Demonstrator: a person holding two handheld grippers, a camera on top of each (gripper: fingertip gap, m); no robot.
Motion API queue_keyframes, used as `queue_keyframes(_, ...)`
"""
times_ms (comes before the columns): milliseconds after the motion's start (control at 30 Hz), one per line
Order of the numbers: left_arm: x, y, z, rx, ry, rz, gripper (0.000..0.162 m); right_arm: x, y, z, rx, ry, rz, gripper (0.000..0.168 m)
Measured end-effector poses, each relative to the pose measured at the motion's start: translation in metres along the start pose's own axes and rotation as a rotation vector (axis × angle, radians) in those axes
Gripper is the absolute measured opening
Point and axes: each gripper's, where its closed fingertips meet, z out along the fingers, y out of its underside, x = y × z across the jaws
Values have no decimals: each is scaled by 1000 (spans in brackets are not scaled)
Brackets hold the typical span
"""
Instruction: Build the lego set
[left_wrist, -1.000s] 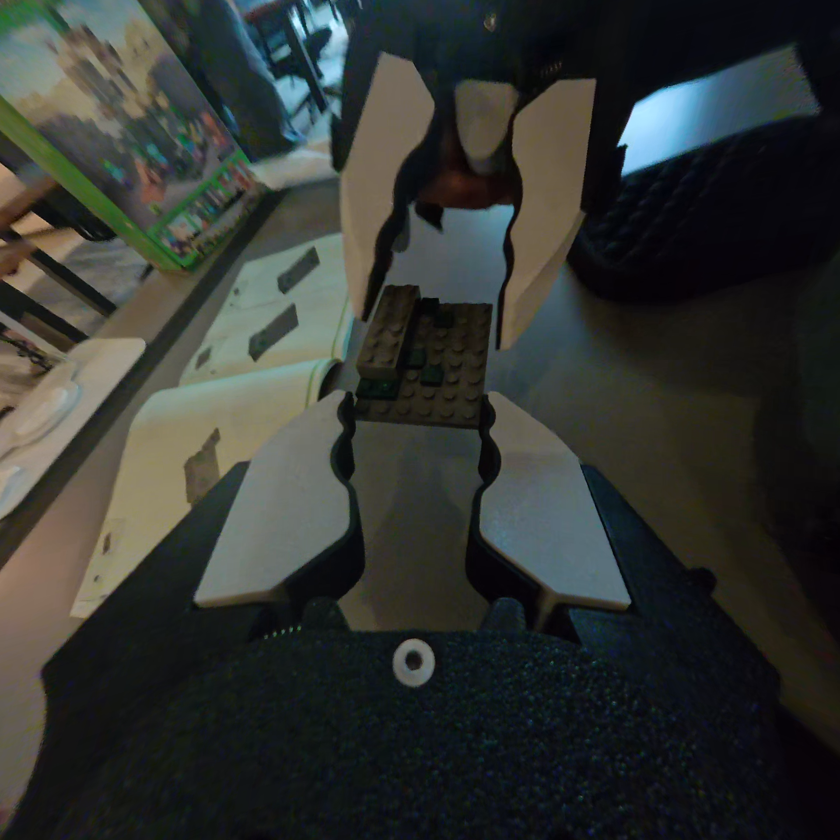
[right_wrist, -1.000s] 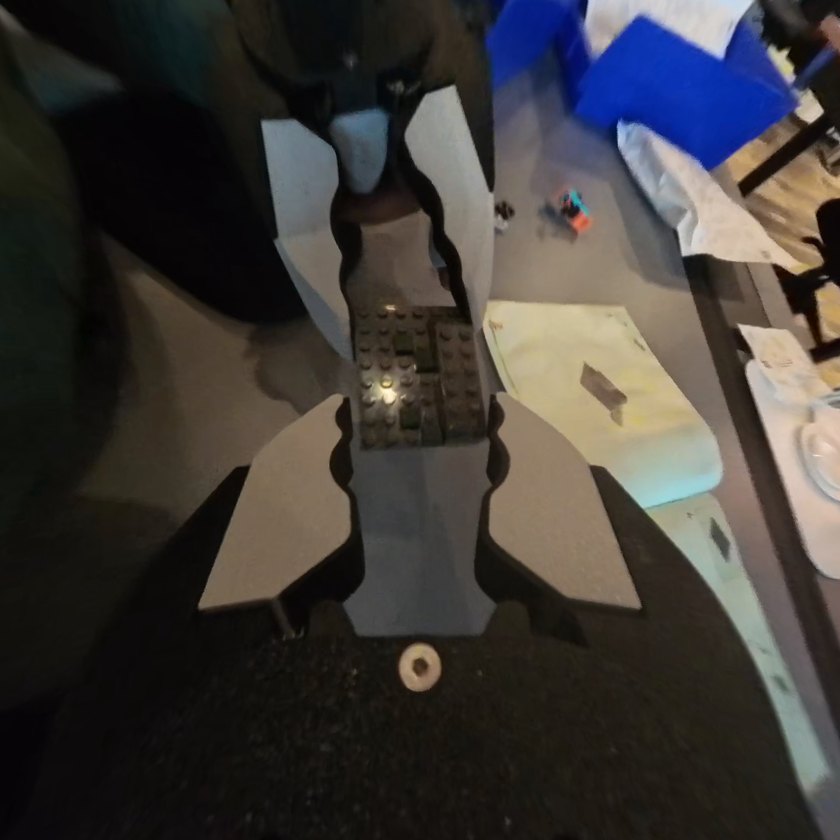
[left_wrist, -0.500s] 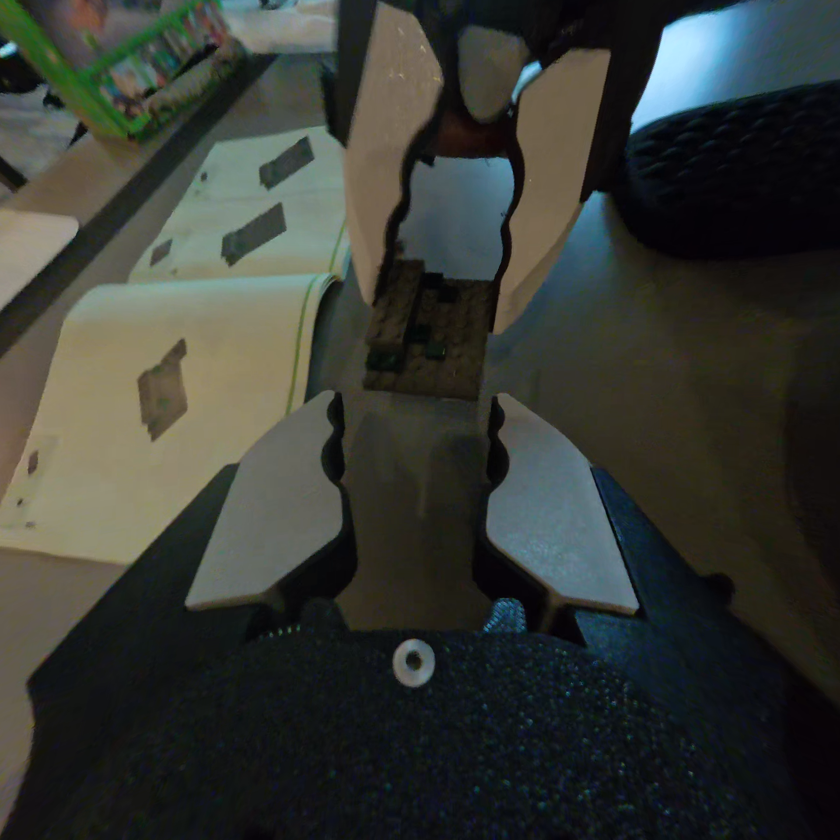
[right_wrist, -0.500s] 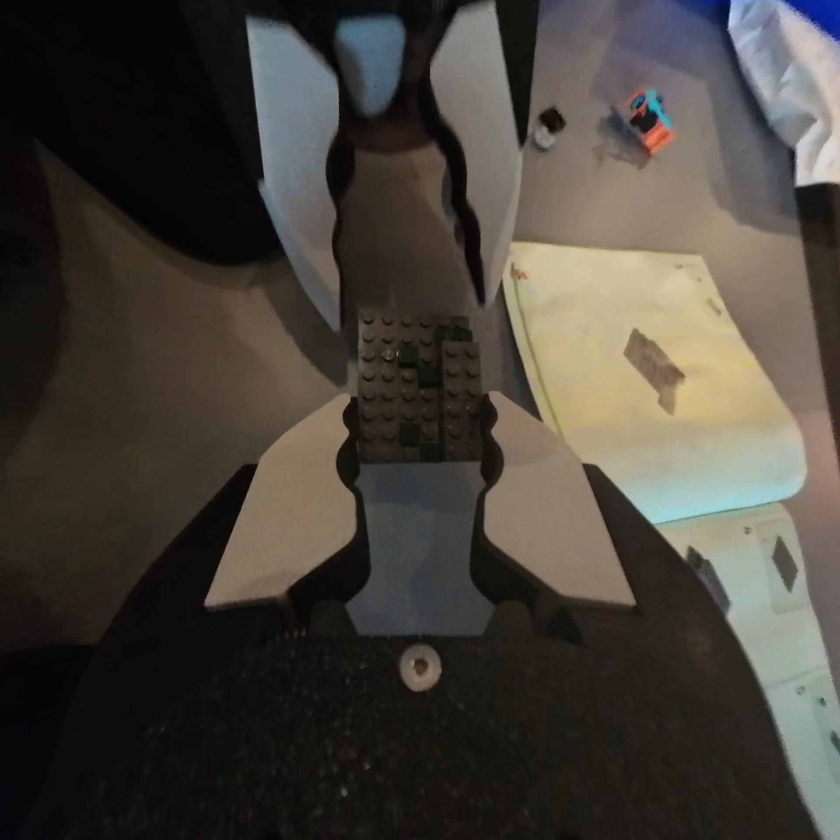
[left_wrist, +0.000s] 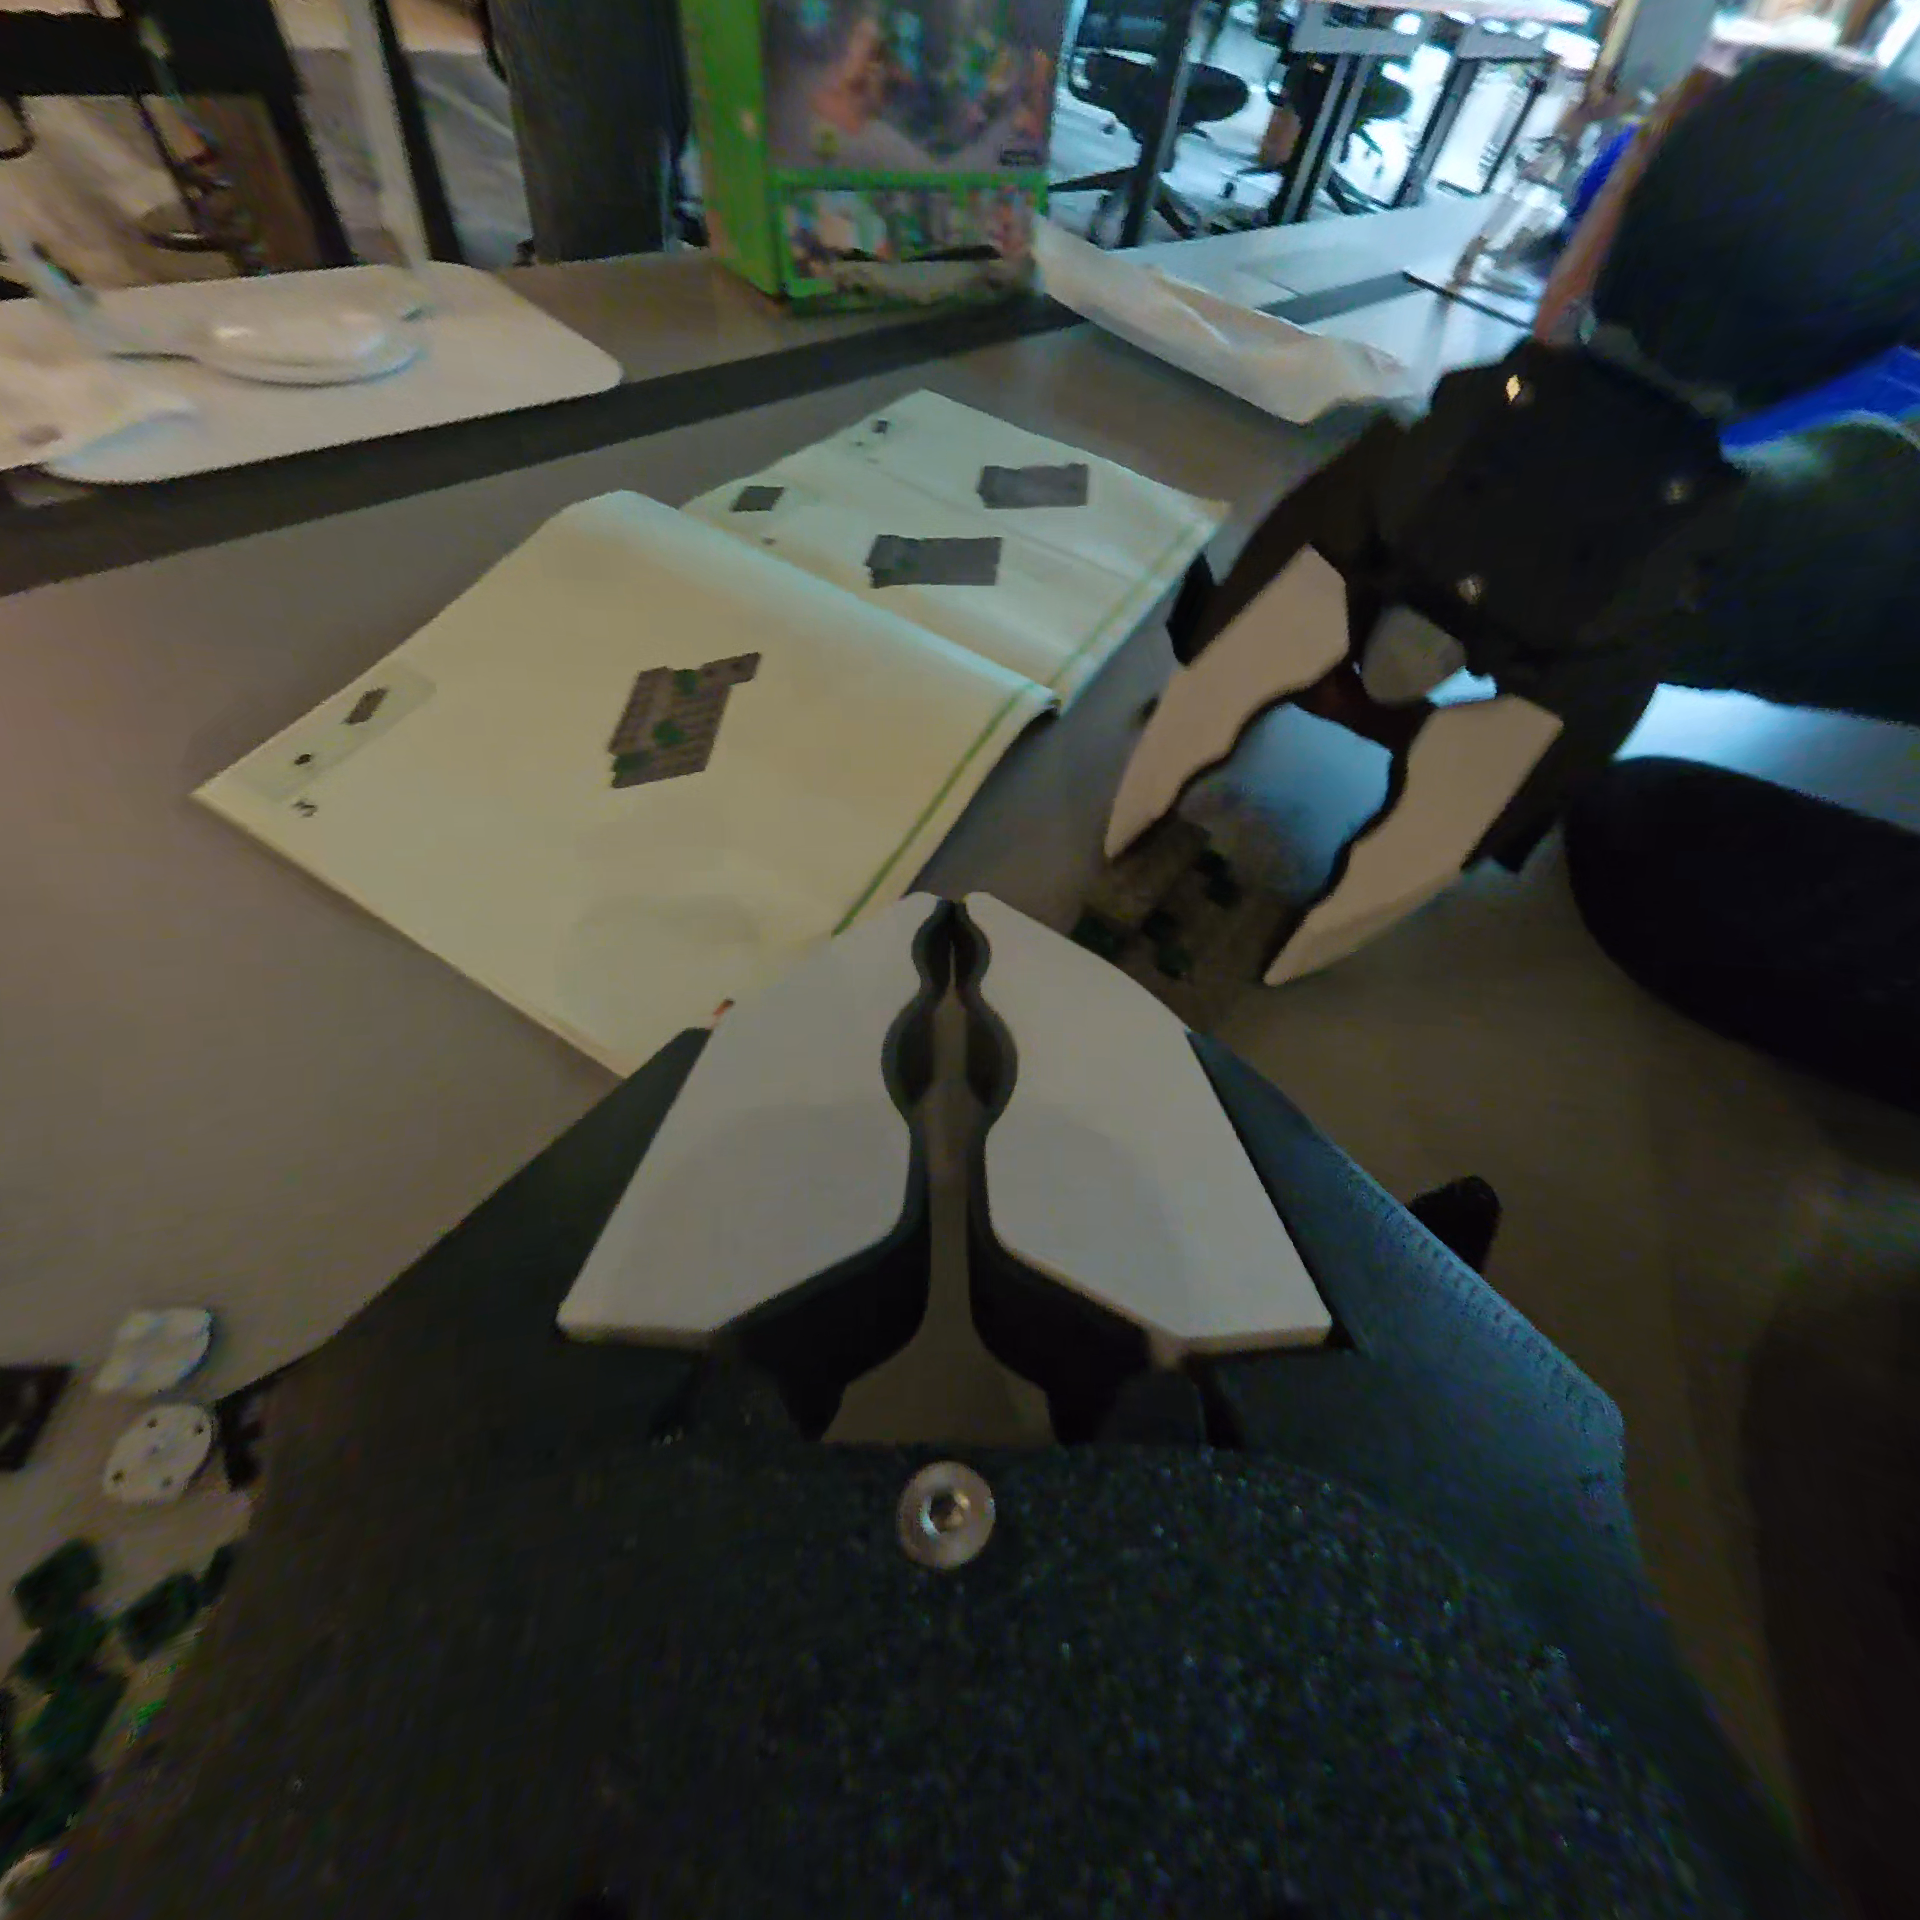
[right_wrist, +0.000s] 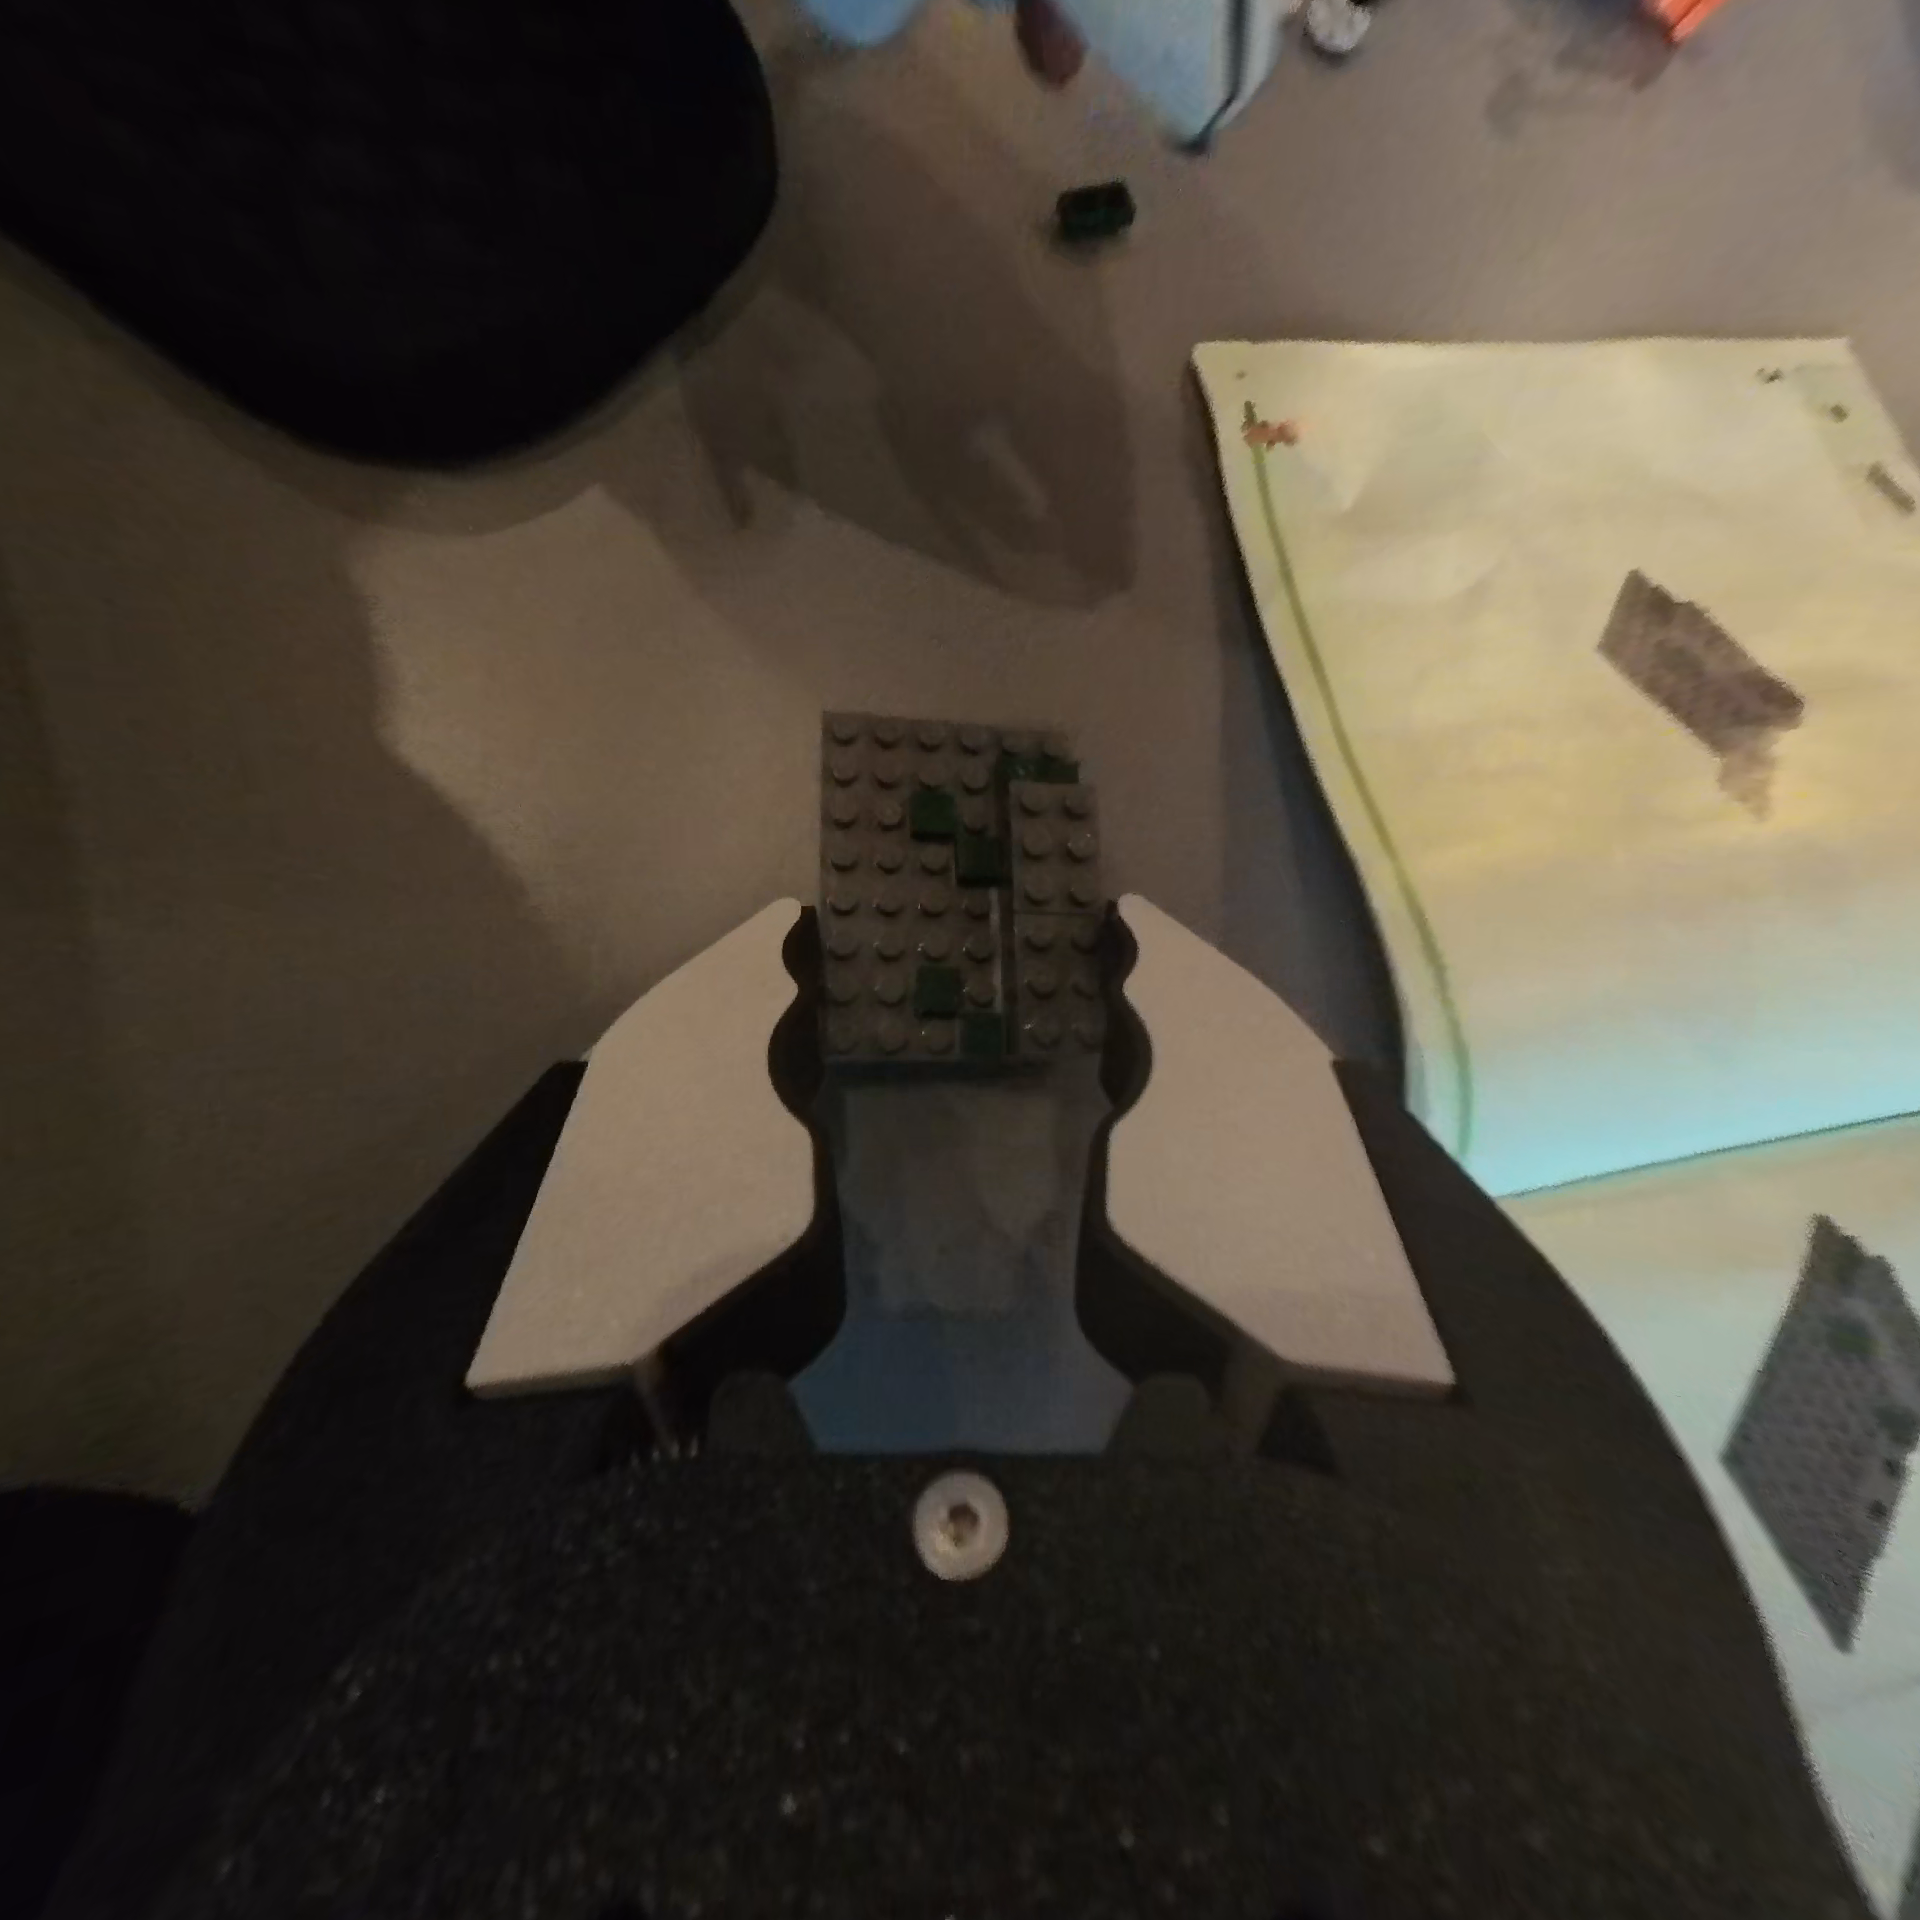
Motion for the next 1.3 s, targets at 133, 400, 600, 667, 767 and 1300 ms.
queue_keyframes(133, -5, 0, 1, -4, -35, -45, 0, -1, 0, 1, 10, 7, 14, 52)
queue_keyframes(400, -11, 5, -3, -17, -66, -82, 0, 8, -18, -33, 162, 79, 107, 71)
queue_keyframes(600, -14, 10, -2, -38, -62, -77, 9, 23, -6, -95, 280, 299, 230, 51)
queue_keyframes(667, -16, 10, -1, -45, -71, -71, 13, 29, 5, -111, 303, 392, 274, 38)
queue_keyframes(767, -18, 9, -1, -40, -98, -39, 6, 38, 18, -127, 369, 539, 332, 10)
queue_keyframes(1300, -35, 12, -18, -38, -327, -42, 1, 49, 68, -85, 165, 427, 354, 22)
